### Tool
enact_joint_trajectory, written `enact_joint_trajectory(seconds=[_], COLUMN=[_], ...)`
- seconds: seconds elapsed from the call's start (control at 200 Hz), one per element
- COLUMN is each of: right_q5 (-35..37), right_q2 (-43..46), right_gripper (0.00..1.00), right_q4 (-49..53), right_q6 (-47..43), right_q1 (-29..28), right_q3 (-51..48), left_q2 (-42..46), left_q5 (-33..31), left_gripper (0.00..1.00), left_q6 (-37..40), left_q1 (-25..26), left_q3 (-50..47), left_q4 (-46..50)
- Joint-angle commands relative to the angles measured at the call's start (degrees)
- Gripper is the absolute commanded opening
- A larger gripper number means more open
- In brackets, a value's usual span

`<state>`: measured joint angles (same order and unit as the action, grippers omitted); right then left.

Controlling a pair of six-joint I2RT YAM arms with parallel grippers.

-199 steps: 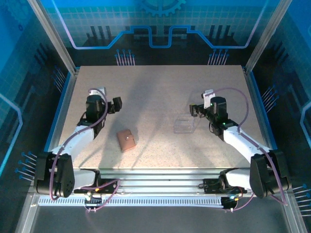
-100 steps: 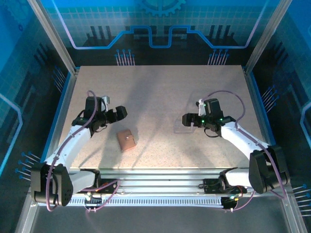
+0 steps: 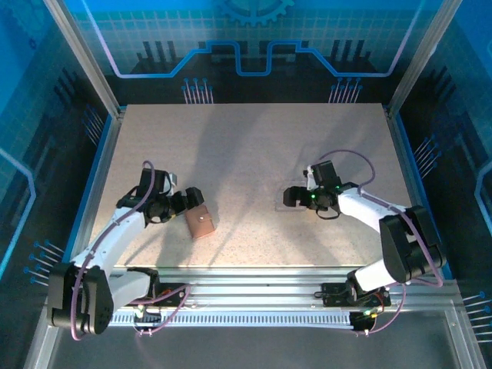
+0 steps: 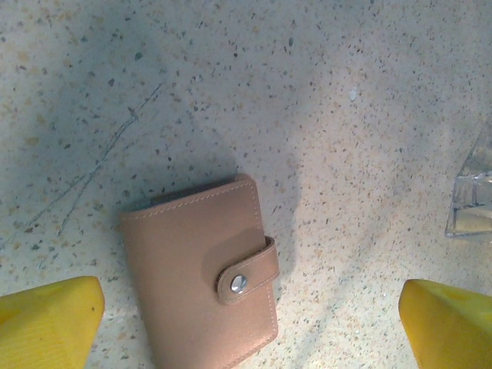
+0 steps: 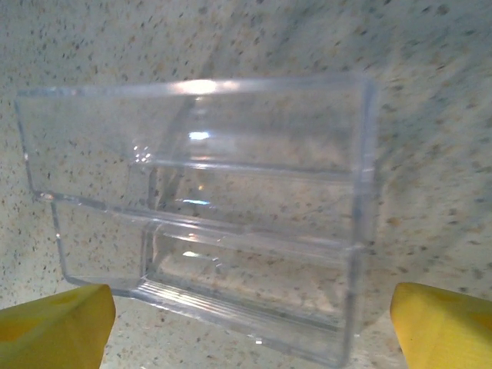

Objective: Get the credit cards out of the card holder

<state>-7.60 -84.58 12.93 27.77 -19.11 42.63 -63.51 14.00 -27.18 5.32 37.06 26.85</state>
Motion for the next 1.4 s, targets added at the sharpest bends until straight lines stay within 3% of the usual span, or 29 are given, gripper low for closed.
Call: enact_joint_trajectory(seconds=[0.0,0.655,1.086,1.396], right_q5=[0.5,3.6,3.9,3.2], right_q2=[-1.5,-16.1,-7.3,-3.4], right_gripper=[0.93,0.92,0.89,0.84], right_q4=[0.1,0.2,4.7,7.0], right_q6=[2.4,6.0,5.6,4.0], right_q1=[-2.9,-14.5,-15.2,-19.2], right_q3=[3.6,20.0,16.8,15.7], left_q2=[1.5,-3.6,-15.2,-19.1], left_q5=[0.0,-0.7,3.9,8.4], left_gripper=[0.99,0.99,0.95,0.95], left_q6=[-1.6,-1.4,1.8,2.1], left_q1=[0.4,2.4,8.6,14.5], left_q3=[-1.1,-0.3,3.5,6.1], left_q4=[1.7,2.9,-2.1,-6.7])
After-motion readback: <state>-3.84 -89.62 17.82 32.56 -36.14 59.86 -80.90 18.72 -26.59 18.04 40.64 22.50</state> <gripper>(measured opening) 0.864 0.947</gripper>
